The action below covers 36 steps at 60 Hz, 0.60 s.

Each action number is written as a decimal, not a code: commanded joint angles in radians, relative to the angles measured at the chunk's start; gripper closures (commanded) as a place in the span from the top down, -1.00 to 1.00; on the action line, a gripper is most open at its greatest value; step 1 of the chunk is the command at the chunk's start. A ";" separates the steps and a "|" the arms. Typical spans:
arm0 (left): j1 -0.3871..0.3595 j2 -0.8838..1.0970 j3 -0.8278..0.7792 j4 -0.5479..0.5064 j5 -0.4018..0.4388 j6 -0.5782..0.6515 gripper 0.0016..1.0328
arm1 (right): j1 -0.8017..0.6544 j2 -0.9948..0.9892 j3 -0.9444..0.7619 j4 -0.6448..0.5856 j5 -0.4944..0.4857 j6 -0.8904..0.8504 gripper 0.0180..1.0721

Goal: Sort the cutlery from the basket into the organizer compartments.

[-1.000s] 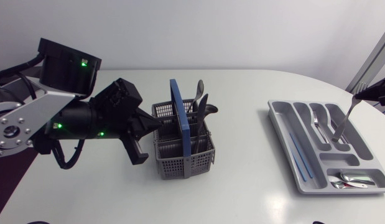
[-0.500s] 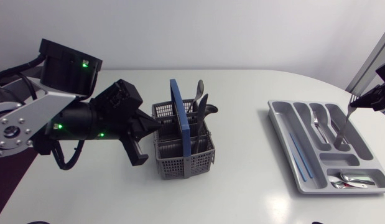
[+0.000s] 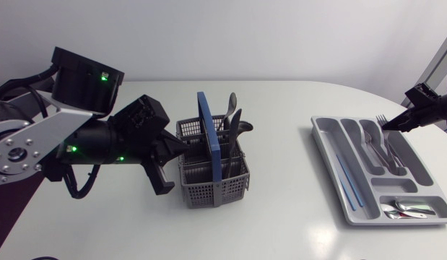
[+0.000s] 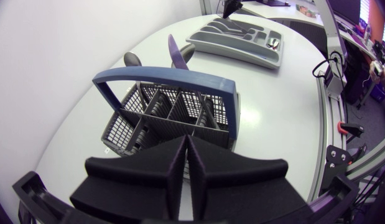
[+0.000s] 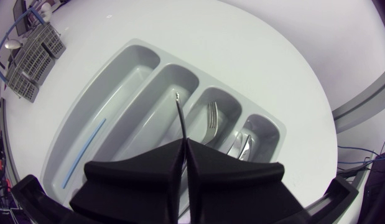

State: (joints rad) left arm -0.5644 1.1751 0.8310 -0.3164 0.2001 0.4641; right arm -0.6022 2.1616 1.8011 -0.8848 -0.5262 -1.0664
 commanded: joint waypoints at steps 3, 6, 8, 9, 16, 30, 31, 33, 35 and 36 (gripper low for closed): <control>-0.006 0.012 0.014 -0.009 -0.005 -0.022 -0.89 | 0.004 0.063 0.040 0.044 0.029 0.040 -0.89; -0.006 0.011 0.016 -0.010 -0.007 -0.022 -0.89 | 0.012 0.075 0.049 0.053 0.040 0.057 -0.88; -0.005 0.009 0.014 -0.010 -0.007 -0.022 -0.89 | 0.016 0.083 0.055 0.063 0.048 0.071 -0.88; -0.005 0.008 0.014 -0.012 -0.007 -0.022 -0.89 | 0.016 0.086 0.055 0.067 0.051 0.077 -0.88; -0.003 0.001 0.011 -0.012 -0.007 -0.022 -0.88 | 0.021 0.090 0.055 0.086 0.060 0.103 -0.67; 0.000 -0.009 0.002 -0.012 -0.007 -0.019 -0.88 | 0.021 0.043 0.004 0.109 0.058 0.118 -0.12; 0.000 -0.009 0.002 -0.012 -0.007 -0.019 -0.89 | 0.021 0.037 0.000 0.109 0.058 0.118 -0.11; 0.000 -0.011 0.002 -0.012 -0.007 -0.019 -0.89 | 0.021 0.020 -0.013 0.113 0.055 0.118 -0.11; 0.000 -0.012 0.002 -0.012 -0.007 -0.019 -0.89 | 0.021 -0.002 -0.029 0.115 0.052 0.118 -0.09; 0.000 -0.012 0.002 -0.012 -0.007 -0.019 -0.89 | 0.021 -0.016 -0.039 0.115 0.048 0.118 -0.06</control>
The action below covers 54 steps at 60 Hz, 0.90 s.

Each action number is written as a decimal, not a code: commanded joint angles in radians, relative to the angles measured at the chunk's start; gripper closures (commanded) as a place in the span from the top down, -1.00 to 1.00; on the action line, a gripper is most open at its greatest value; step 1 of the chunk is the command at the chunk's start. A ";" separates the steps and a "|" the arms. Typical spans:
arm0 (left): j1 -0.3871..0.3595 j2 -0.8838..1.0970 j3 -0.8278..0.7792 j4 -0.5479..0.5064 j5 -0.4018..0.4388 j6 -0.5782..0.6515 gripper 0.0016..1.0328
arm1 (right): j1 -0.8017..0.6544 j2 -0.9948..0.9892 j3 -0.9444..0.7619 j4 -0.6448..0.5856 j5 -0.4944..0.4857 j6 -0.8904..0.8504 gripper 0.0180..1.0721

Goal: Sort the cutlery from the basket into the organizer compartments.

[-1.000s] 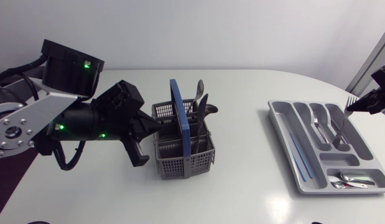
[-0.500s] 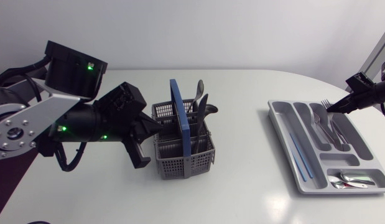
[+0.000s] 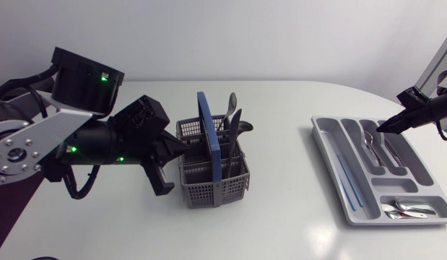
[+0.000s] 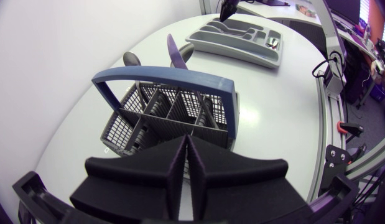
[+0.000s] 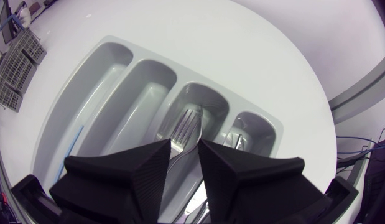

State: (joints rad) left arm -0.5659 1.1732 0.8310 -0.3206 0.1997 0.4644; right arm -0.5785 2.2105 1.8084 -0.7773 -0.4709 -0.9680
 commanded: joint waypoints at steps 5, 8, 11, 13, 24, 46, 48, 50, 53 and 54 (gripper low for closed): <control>0.003 -0.021 0.000 -0.009 -0.006 -0.021 -0.89 | 0.000 -0.166 -0.118 0.009 -0.041 0.020 0.01; 0.003 -0.026 -0.001 -0.011 -0.006 -0.021 -0.89 | 0.011 -0.241 -0.178 0.013 -0.058 0.020 0.10; 0.004 -0.033 -0.003 -0.012 -0.006 -0.021 -0.89 | 0.028 -0.330 -0.254 0.026 -0.072 0.020 0.19; 0.004 -0.037 -0.004 -0.012 -0.006 -0.021 -0.88 | 0.045 -0.394 -0.311 0.032 -0.086 0.020 0.24; 0.006 -0.066 -0.023 -0.014 -0.006 -0.020 -0.89 | 0.160 -0.658 -0.529 0.026 -0.147 0.041 0.28; 0.027 -0.107 -0.061 -0.017 -0.003 -0.012 -0.88 | 0.554 -0.917 -0.797 0.115 -0.216 0.322 0.31; 0.031 -0.107 -0.063 -0.015 -0.002 -0.010 -0.89 | 0.589 -0.923 -0.817 0.144 -0.213 0.359 0.31; 0.032 -0.107 -0.063 -0.015 -0.002 -0.010 -0.88 | 0.623 -0.931 -0.836 0.162 -0.207 0.380 0.31; 0.034 -0.107 -0.063 -0.014 -0.002 -0.010 -0.88 | 0.669 -0.939 -0.862 0.202 -0.206 0.425 0.31; 0.034 -0.107 -0.063 -0.014 0.000 -0.010 -0.89 | 0.684 -0.943 -0.871 0.216 -0.204 0.439 0.31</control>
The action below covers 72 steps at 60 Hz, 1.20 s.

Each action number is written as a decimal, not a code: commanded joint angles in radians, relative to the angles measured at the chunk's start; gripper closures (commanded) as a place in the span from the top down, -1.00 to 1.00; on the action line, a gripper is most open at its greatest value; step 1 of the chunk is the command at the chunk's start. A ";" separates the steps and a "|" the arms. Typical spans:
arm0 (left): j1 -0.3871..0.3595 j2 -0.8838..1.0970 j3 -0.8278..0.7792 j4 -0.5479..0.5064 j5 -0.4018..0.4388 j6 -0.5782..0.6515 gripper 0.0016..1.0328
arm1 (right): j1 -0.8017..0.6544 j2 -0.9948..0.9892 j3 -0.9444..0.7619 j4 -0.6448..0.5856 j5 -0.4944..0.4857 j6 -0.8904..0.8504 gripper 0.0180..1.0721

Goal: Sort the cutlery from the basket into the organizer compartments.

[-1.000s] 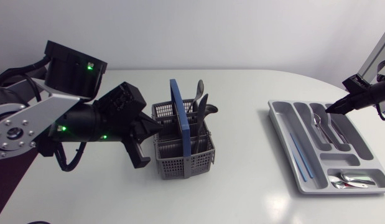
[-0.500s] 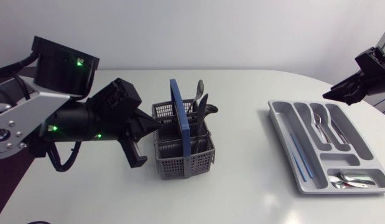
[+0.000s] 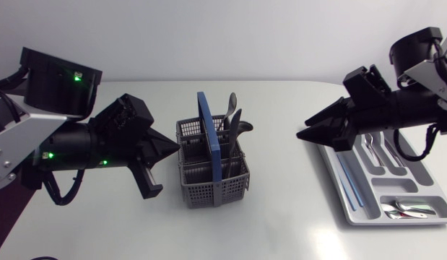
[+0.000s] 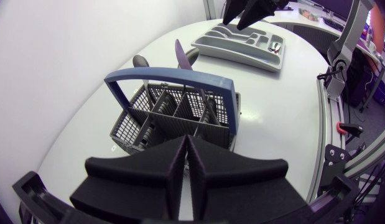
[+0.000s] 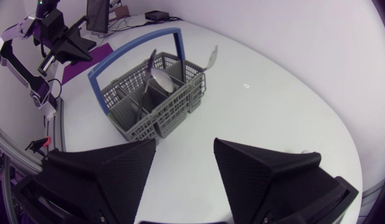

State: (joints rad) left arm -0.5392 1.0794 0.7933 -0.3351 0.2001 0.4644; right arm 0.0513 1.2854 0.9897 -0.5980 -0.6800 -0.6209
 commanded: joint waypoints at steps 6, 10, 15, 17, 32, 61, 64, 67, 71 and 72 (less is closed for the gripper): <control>0.007 -0.012 -0.026 0.007 -0.001 -0.010 -0.89 | 0.136 -0.020 -0.098 0.129 0.019 0.170 0.31; 0.007 -0.012 -0.026 0.008 -0.001 -0.010 -0.88 | 0.179 -0.008 -0.122 0.181 0.022 0.205 0.31; 0.012 -0.010 -0.025 0.011 -0.001 -0.010 -0.88 | 0.219 0.009 -0.134 0.236 0.023 0.253 0.31; 0.015 -0.010 -0.026 0.011 -0.001 -0.010 -0.89 | 0.236 0.015 -0.138 0.267 0.025 0.276 0.31; 0.030 -0.010 -0.040 0.027 0.004 -0.010 -0.88 | 0.302 0.094 -0.184 0.440 0.031 0.398 0.31; 0.038 0.007 -0.049 0.056 0.009 -0.009 -0.88 | 0.369 0.196 -0.189 0.578 0.080 0.489 -0.08; 0.042 0.005 -0.051 0.057 0.013 -0.009 -0.89 | 0.366 0.216 -0.175 0.578 0.080 0.498 -0.05; 0.045 0.007 -0.052 0.057 0.016 -0.009 -0.89 | 0.366 0.226 -0.168 0.580 0.080 0.503 -0.02; 0.051 0.007 -0.054 0.057 0.022 -0.007 -0.88 | 0.364 0.232 -0.161 0.580 0.079 0.504 -0.02; 0.053 0.007 -0.054 0.059 0.025 -0.007 -0.89 | 0.364 0.232 -0.161 0.581 0.080 0.504 -0.02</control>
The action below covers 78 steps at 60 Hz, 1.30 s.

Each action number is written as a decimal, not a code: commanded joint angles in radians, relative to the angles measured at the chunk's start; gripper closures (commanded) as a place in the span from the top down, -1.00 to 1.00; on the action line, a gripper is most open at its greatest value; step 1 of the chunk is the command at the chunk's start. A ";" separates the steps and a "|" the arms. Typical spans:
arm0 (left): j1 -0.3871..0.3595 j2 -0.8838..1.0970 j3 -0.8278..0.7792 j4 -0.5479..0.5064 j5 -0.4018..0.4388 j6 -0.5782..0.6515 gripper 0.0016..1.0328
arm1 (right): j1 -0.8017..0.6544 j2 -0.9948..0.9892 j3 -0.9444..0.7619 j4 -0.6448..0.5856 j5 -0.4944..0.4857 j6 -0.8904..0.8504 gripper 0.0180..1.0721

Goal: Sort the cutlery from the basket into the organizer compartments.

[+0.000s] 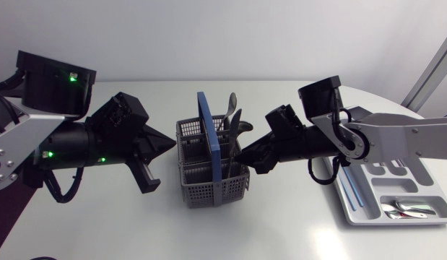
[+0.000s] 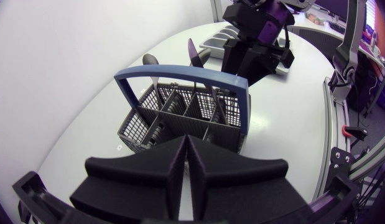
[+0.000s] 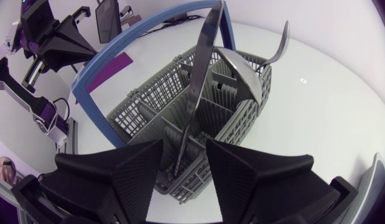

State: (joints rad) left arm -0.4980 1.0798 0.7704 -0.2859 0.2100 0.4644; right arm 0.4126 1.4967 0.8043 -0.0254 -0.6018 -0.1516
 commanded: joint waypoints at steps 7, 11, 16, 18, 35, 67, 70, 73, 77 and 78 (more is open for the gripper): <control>0.015 0.006 -0.037 0.013 0.015 -0.007 -0.89 | 0.003 0.027 0.024 0.030 0.000 0.047 -0.02; 0.015 0.006 -0.034 0.013 0.015 -0.007 -0.89 | 0.005 0.034 0.030 0.033 0.002 0.046 -0.02; 0.015 0.006 -0.033 0.014 0.015 -0.007 -0.89 | 0.005 0.042 0.036 0.044 0.005 0.050 -0.02; 0.015 0.009 -0.033 0.016 0.015 -0.007 -0.89 | 0.005 0.046 0.039 0.045 0.011 0.050 -0.02; 0.015 0.022 -0.036 0.031 0.017 -0.007 -0.89 | 0.028 0.065 0.061 0.059 0.039 0.057 -0.02; 0.045 0.023 -0.048 0.039 0.043 0.008 -0.89 | 0.069 0.117 0.092 0.070 0.053 0.061 -0.64; 0.045 0.023 -0.048 0.039 0.043 0.008 -0.89 | 0.072 0.117 0.092 0.071 0.053 0.061 -0.72; 0.045 0.023 -0.049 0.040 0.043 0.008 -0.89 | 0.074 0.117 0.090 0.071 0.053 0.060 -0.81; 0.047 0.023 -0.051 0.040 0.043 0.008 -0.89 | 0.075 0.114 0.088 0.071 0.053 0.058 -0.86; 0.047 0.023 -0.051 0.040 0.043 0.008 -0.89 | 0.077 0.114 0.088 0.071 0.053 0.058 -0.87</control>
State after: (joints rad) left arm -0.4591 1.0874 0.7448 -0.2546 0.2459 0.4683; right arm 0.4786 1.5974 0.8764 0.0341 -0.5526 -0.1112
